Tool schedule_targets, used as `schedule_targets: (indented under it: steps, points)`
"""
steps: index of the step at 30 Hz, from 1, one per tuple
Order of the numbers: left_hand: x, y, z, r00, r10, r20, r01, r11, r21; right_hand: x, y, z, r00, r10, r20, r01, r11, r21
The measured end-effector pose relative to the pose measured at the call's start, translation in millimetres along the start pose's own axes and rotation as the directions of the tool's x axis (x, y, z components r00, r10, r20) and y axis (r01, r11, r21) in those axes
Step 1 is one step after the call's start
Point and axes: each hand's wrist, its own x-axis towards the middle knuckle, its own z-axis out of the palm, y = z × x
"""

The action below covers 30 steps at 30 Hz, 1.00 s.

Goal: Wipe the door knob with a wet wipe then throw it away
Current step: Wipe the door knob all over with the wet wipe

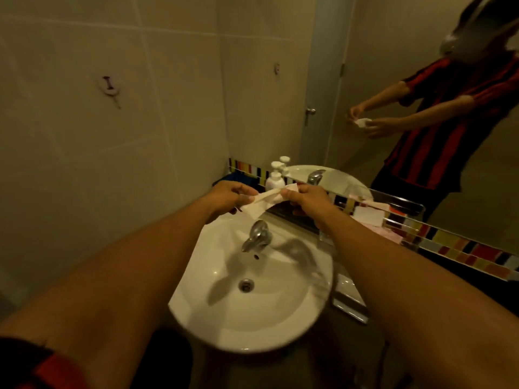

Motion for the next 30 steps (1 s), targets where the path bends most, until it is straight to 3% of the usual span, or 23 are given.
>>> schedule_targets:
  steps: [9, 18, 26, 30]
  points:
    - [-106, -68, -124, 0.961, -0.132, -0.243, 0.149, 0.988, 0.052, -13, -54, 165, 0.962, -0.093, 0.256, 0.076, 0.994, 0.074]
    - [-222, -148, -238, 0.83, -0.308, -0.465, 0.238, 0.949, -0.204, -84, -80, 325, 0.888, -0.078, 0.453, 0.049, 0.996, 0.076]
    - [-314, -196, -294, 0.836, -0.317, -0.448, 0.11, 0.896, -0.43, -140, -91, 421, 0.867, -0.051, 0.495, 0.028, 0.998, 0.053]
    - [-343, -212, -308, 0.825, -0.283, -0.489, 0.107, 0.928, -0.357, -158, -90, 452, 0.871, -0.01, 0.491, -0.011, 0.999, 0.04]
